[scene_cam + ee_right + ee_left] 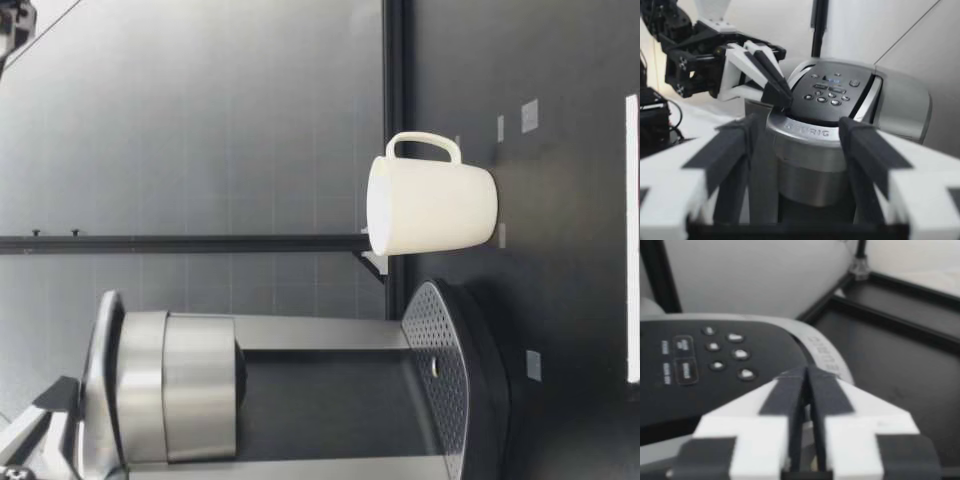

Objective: Place the coffee capsule inside the capsule container, then place the cup onto the center of the cup tray.

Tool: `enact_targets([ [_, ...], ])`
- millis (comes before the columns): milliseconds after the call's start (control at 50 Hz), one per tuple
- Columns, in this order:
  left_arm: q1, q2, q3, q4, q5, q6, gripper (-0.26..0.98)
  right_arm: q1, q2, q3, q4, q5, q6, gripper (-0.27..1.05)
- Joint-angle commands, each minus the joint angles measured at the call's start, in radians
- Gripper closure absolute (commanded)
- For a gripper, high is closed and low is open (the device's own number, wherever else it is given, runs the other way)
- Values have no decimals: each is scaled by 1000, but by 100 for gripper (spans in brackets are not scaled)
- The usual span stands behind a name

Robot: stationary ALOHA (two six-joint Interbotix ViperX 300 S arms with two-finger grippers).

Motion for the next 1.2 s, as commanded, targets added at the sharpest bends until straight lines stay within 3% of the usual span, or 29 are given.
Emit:
enact_targets([
  [0, -20, 3, -25, -2, -3, 9, 59, 3, -32, -18, 3, 58, -2, 14],
  [160, -66, 8, -43, -2, 61, 38, 59, -34, -29, -89, 2, 330, -8, 14],
  [360, -114, 12, -91, -8, 270, 183, 59, -100, 23, -241, -51, 770, -17, 14],
  [460, -130, 15, -130, -66, 364, 295, 59, -112, 49, -293, -92, 877, -17, 14],
  [560, -147, 17, -169, -241, 419, 486, 59, -117, 80, -350, -138, 986, -23, 14],
  [700, -195, 18, -239, -574, 548, 811, 59, -126, 124, -407, -204, 1150, -69, 14],
  [800, -241, 18, -313, -819, 689, 1057, 59, -146, 155, -433, -186, 1235, -126, 14],
  [900, -273, 18, -371, -1006, 749, 1212, 59, -183, 179, -445, -104, 1270, -222, 14],
  [1040, -308, 15, -403, -1167, 749, 1302, 59, -268, 210, -442, 97, 1276, -396, 14],
  [1180, -359, 9, -403, -1218, 736, 1322, 59, -353, 264, -428, 311, 1276, -614, 14],
])
